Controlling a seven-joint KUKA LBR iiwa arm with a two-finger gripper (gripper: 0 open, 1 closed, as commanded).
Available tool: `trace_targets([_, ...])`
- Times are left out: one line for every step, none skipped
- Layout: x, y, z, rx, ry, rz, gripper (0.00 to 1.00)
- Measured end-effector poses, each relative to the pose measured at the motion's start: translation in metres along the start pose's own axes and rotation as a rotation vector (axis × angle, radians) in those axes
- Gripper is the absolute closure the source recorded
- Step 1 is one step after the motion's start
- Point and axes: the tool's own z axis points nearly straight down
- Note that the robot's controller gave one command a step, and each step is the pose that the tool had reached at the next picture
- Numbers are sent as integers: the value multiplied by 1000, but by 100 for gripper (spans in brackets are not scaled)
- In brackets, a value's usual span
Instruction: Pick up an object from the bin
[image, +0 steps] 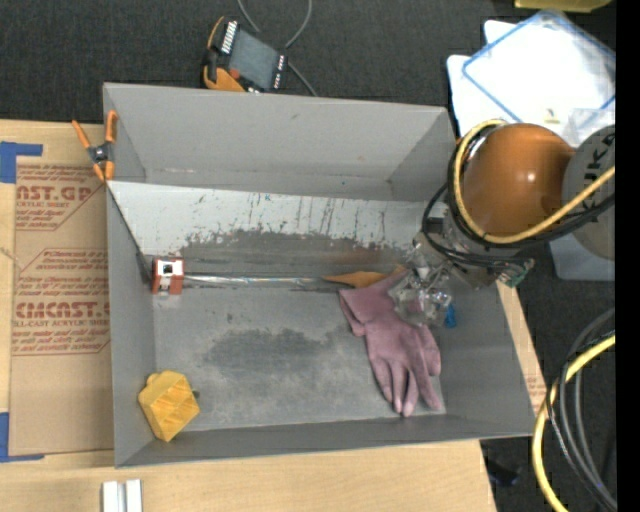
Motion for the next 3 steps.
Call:
trace_targets([10, -11, 58, -19, 8, 41, 100])
trace_targets([-1, -2, 8, -1, -4, -269, 100])
trace_targets([68, 35, 60, -21, -14, -556, 0])
